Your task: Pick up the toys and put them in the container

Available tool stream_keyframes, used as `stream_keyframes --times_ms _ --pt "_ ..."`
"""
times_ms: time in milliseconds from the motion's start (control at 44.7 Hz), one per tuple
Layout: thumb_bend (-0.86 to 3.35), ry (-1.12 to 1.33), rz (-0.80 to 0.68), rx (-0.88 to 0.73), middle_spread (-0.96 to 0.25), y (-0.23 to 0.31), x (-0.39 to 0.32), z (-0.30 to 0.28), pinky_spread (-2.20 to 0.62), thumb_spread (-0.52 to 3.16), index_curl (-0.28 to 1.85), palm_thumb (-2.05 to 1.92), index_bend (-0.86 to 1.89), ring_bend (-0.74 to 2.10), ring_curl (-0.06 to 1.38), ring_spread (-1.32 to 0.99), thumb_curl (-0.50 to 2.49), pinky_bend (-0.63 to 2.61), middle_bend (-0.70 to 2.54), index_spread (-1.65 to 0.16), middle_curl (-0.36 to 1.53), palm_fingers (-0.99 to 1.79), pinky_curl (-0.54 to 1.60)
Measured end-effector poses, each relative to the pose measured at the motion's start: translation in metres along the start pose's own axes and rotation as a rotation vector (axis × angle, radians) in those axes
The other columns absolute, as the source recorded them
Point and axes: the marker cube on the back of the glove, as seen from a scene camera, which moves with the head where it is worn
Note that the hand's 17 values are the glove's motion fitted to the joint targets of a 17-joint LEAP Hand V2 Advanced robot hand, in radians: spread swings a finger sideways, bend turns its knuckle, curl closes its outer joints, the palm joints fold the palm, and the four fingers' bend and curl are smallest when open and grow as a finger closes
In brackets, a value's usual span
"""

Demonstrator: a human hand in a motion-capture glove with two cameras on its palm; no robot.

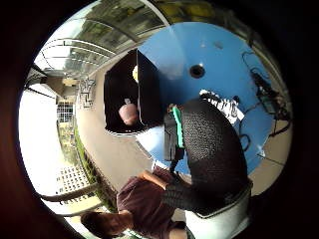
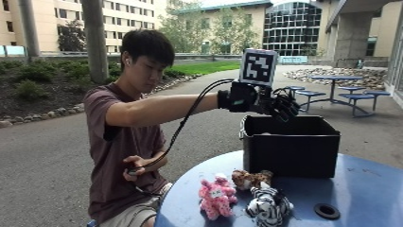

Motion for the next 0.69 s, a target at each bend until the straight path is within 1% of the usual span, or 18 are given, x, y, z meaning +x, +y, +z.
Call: stream_keyframes --times_ms 112,268,358,470,626,693 --pt "0.00 0.038 -0.022 -0.028 -0.06 -0.011 0.007 0.010 -0.01 0.79 0.01 -0.01 0.04 0.34 0.08 -0.06 0.02 0.71 0.15 -0.16 0.05 -0.03 0.19" --pt "-0.01 0.052 -0.008 -0.086 -0.07 -0.033 0.015 0.037 -0.01 1.12 0.03 -0.02 0.07 0.42 0.12 -0.09 0.07 0.81 0.18 -0.21 0.11 -0.10 0.25" --pt "-0.02 0.057 -0.047 -0.126 -0.06 -0.044 0.023 0.061 -0.01 1.22 0.05 -0.03 0.07 0.44 0.14 -0.09 0.09 0.82 0.18 -0.22 0.13 -0.13 0.27" --pt "-0.02 0.025 -0.034 -0.185 -0.05 -0.057 0.024 0.093 -0.01 1.28 0.06 -0.03 0.08 0.46 0.16 -0.10 0.12 0.83 0.19 -0.22 0.16 -0.14 0.28" --pt "-0.02 -0.030 -0.059 -0.328 -0.05 -0.068 0.027 0.164 -0.01 1.29 0.08 -0.02 0.07 0.46 0.17 -0.10 0.16 0.82 0.19 -0.22 0.20 -0.17 0.29" --pt "-0.01 -0.004 -0.059 -0.401 -0.04 -0.069 0.027 0.197 -0.01 1.29 0.08 0.00 0.06 0.46 0.18 -0.10 0.18 0.82 0.18 -0.22 0.21 -0.18 0.30"
